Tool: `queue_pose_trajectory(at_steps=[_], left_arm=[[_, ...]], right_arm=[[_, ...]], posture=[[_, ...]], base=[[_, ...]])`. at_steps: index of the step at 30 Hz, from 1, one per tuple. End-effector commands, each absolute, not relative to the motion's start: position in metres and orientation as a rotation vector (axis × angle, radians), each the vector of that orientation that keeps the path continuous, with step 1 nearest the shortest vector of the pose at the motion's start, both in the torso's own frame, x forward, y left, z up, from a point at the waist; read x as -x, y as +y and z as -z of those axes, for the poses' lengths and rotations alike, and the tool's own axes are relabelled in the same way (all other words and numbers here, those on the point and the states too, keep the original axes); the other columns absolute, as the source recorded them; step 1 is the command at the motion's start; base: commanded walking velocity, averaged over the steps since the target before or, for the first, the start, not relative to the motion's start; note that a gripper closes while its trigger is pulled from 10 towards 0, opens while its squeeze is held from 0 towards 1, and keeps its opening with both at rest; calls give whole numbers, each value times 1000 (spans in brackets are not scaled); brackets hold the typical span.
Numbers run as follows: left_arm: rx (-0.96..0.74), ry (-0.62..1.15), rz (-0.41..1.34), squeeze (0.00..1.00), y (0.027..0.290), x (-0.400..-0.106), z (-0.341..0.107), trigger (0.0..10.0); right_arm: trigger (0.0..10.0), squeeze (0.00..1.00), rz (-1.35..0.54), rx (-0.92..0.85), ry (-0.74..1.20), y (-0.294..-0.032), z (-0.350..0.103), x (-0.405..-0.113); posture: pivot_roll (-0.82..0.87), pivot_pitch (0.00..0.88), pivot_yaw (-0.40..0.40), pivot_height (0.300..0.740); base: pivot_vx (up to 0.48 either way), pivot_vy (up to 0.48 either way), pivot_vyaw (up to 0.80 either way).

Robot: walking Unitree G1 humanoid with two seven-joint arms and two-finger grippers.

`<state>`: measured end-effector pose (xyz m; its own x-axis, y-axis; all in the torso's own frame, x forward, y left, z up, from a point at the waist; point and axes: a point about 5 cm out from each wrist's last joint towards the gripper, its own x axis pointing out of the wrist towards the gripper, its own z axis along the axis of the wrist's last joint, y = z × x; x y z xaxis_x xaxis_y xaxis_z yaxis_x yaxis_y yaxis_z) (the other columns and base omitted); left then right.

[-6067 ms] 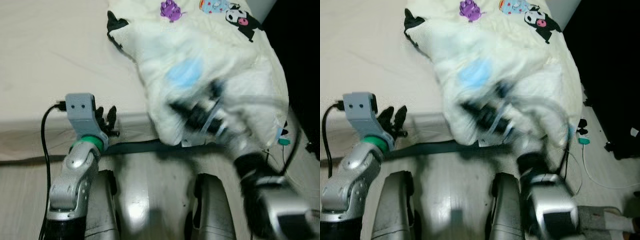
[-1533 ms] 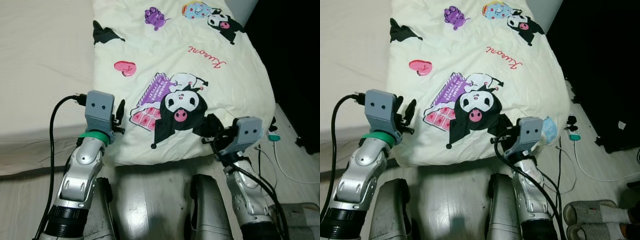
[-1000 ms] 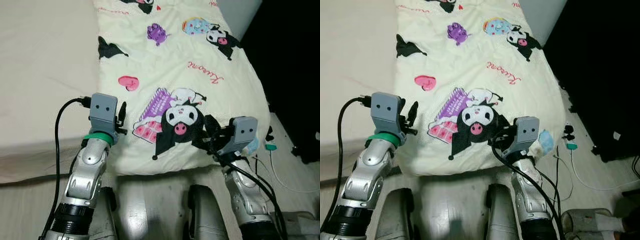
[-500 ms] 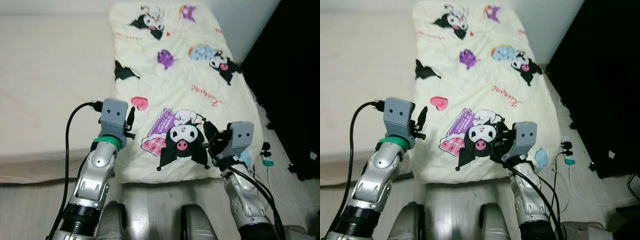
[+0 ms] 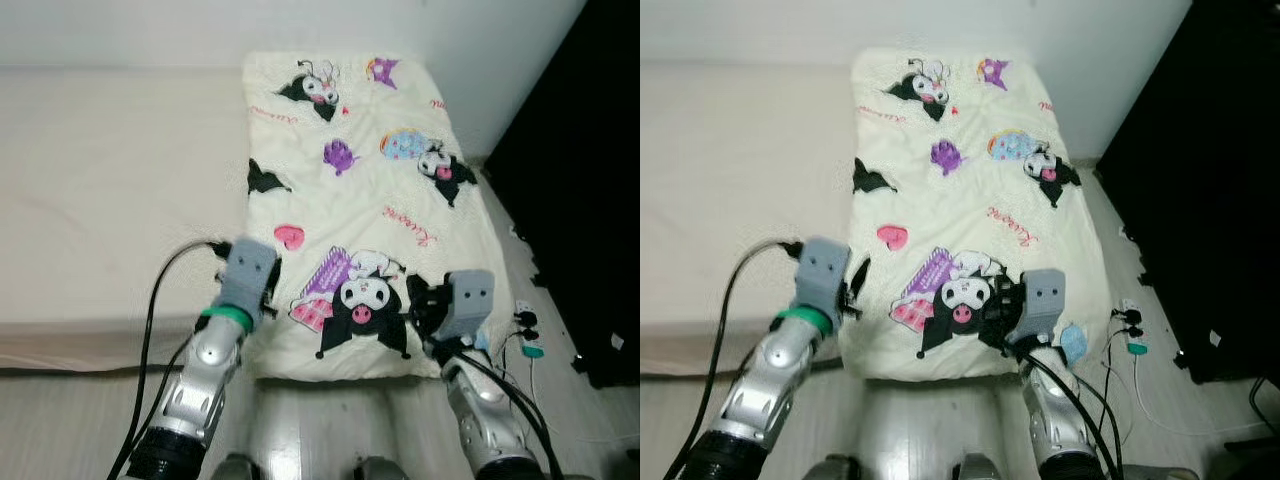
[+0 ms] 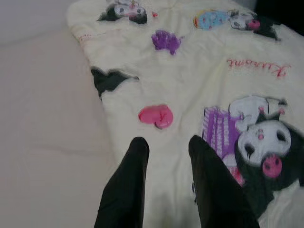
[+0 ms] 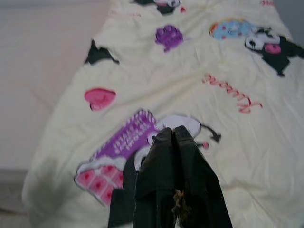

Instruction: Clean up the room

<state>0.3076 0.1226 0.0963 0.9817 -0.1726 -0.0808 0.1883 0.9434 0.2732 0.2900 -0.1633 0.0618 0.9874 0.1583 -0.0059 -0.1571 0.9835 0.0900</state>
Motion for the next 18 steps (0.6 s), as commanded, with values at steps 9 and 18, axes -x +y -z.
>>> queue_pose_trajectory(at_steps=[9, 18], left_arm=[[-320, 212, 178, 0, 137, -296, -49, 10000], [-294, 352, 178, 0, 155, -286, -18, 10000]], right_arm=[[10000, 0, -79, -1, 224, -169, -9, -266], [10000, 0, -135, -45, 295, -154, 6, -263]], posture=[[-30, 9, 7, 740], [-22, 0, 23, 740]], base=[[0, 0, 0], [0, 0, 0]])
